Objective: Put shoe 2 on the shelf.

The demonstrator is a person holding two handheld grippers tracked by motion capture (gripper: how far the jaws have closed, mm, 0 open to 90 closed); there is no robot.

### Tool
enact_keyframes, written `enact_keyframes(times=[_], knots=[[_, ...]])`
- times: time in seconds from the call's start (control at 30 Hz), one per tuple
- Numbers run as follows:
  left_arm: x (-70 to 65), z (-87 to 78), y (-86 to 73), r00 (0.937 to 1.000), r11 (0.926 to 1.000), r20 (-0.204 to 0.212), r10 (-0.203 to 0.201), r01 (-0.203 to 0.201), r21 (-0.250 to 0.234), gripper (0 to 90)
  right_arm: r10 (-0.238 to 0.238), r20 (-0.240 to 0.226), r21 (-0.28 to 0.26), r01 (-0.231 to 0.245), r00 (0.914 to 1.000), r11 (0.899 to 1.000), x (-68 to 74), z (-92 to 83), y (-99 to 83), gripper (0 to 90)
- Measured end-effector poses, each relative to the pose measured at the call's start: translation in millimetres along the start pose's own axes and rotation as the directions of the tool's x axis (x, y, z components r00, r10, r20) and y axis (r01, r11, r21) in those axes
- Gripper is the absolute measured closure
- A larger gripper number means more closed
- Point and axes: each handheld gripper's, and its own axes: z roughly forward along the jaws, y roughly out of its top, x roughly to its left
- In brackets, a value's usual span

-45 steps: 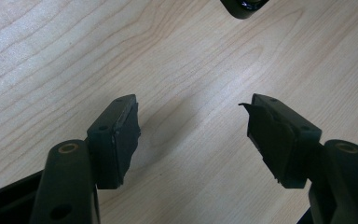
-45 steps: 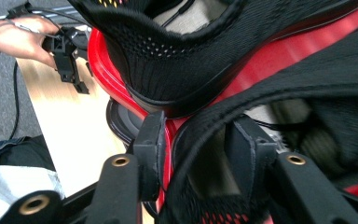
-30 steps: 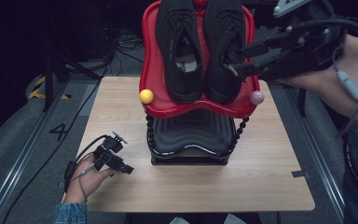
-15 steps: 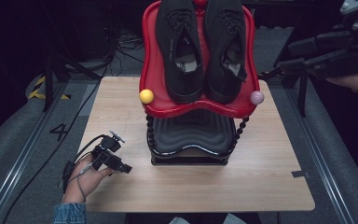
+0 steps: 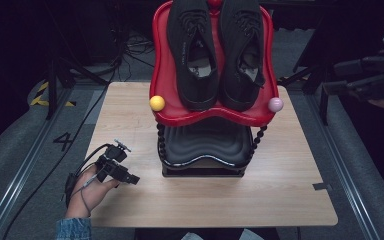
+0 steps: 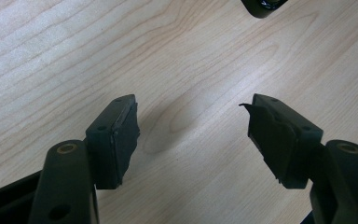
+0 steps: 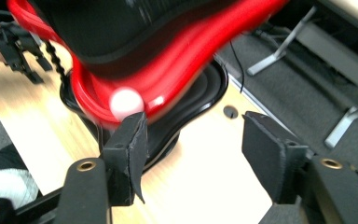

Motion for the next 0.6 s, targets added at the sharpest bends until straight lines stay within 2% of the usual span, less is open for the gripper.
enact_keyframes(times=[0.07,0.2,0.33,0.43,0.5,0.6], knots=[[-0.3,-0.4,-0.3,1.0000,1.0000,-0.007,0.001,-0.001,-0.009,33.8,0.026,-0.004,0.005,-0.026,0.9997,1.000,-2.9,8.2,-13.4,39.5],[-1.9,-1.8,-0.6,0.9997,0.9997,-0.023,0.000,-0.001,-0.026,31.8,0.027,0.006,0.054,-0.027,0.9996,0.998,-7.3,31.5,-41.9,37.6],[-1.7,-2.5,-2.0,0.9994,0.9994,-0.033,-0.006,0.005,-0.035,30.3,0.060,-0.005,0.078,-0.059,0.9982,0.995,-14.2,53.2,-69.5,36.8],[-1.1,-2.5,-3.5,0.9991,0.9993,-0.040,-0.011,0.010,-0.036,29.0,0.078,-0.002,0.088,-0.078,0.9969,0.993,-18.2,67.1,-88.4,36.2],[-0.9,-2.5,-4.4,0.9990,0.9992,-0.043,-0.014,0.012,-0.039,28.8,0.079,-0.002,0.088,-0.078,0.9969,0.993,-19.1,70.2,-92.6,35.9],[-0.9,-3.8,-5.4,0.9978,0.9988,-0.065,-0.011,0.008,-0.048,27.9,0.098,-0.007,0.094,-0.097,0.9952,0.991,-21.8,87.3,-115.8,34.0]])
